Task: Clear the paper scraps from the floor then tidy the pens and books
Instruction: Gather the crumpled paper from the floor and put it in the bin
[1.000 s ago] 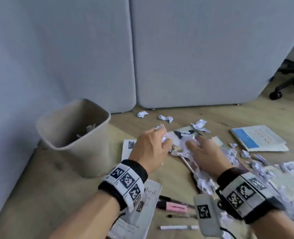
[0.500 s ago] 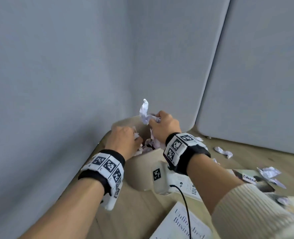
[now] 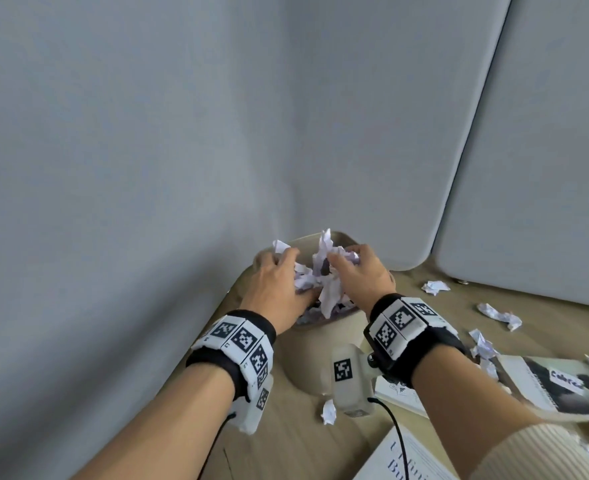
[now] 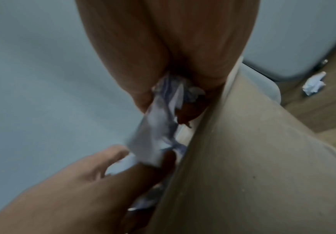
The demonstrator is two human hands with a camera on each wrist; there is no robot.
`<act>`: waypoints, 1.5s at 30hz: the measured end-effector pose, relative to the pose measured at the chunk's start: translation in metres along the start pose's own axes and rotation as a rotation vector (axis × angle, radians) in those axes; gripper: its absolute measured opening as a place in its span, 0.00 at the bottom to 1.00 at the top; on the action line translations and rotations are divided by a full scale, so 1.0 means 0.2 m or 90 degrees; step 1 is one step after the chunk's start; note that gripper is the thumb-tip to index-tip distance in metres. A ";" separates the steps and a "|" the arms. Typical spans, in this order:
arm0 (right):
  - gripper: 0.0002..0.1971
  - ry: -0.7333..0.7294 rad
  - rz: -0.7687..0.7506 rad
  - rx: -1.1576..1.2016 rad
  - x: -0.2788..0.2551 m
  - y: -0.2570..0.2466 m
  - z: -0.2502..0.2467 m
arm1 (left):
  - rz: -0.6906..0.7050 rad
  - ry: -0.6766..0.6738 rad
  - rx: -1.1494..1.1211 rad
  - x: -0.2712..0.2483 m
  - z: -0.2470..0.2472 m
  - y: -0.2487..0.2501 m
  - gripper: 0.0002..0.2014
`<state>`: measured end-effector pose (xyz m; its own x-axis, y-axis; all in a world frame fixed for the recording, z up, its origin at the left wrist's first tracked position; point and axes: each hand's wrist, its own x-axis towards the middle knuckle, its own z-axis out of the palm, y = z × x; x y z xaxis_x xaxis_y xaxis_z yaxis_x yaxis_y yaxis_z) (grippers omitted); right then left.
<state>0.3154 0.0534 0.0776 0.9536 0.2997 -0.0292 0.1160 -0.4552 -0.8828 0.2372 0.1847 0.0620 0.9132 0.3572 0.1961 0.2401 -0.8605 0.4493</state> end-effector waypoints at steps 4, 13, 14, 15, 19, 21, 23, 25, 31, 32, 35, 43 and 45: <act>0.29 -0.118 0.025 0.199 0.03 -0.02 -0.01 | 0.061 -0.031 0.016 0.00 -0.04 0.04 0.27; 0.11 0.097 -0.158 0.041 -0.05 0.20 -0.24 | 0.206 0.229 -0.118 -0.19 0.09 0.24 0.07; 0.11 0.125 -0.165 0.019 -0.08 0.26 -0.27 | 0.262 0.207 -0.134 -0.25 0.14 0.26 0.04; 0.10 0.146 -0.165 -0.002 -0.11 0.33 -0.30 | 0.313 0.166 -0.137 -0.30 0.22 0.27 0.02; 0.11 0.120 -0.088 -0.082 -0.23 0.65 -0.42 | 0.304 -0.069 0.013 -0.47 0.56 0.20 0.03; 0.11 0.063 -0.032 -0.141 -0.31 0.82 -0.48 | 0.102 -0.201 0.151 -0.50 0.69 0.13 0.11; 0.11 0.012 0.017 -0.211 -0.42 0.97 -0.53 | -0.028 -0.291 0.216 -0.52 0.81 0.04 0.18; 0.11 -0.024 0.050 -0.275 -0.53 1.10 -0.58 | -0.052 -0.311 0.227 -0.53 0.92 -0.02 0.23; 0.08 -0.096 0.105 -0.423 -0.91 1.39 -0.71 | -0.023 -0.294 0.204 -0.54 1.06 0.08 0.15; 0.08 -0.112 0.108 -0.440 -0.98 1.42 -0.73 | -0.010 -0.279 0.165 -0.55 1.07 0.15 0.14; 0.09 -0.155 0.134 -0.505 -1.14 1.47 -0.77 | 0.098 -0.218 0.047 -0.58 1.09 0.42 0.12; 0.08 -0.039 0.319 -0.532 -1.62 1.58 -0.98 | 0.457 -0.476 -0.004 -1.09 1.27 1.01 0.14; 0.09 0.064 0.405 -0.486 -1.81 1.64 -0.96 | 0.555 -0.536 0.039 -1.26 1.34 1.08 0.25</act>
<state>0.0624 -0.3650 -0.1117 0.9154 -0.2429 -0.3209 -0.3102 -0.9339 -0.1780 0.1465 -0.1888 -0.1241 0.6985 -0.6788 -0.2265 -0.5675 -0.7182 0.4026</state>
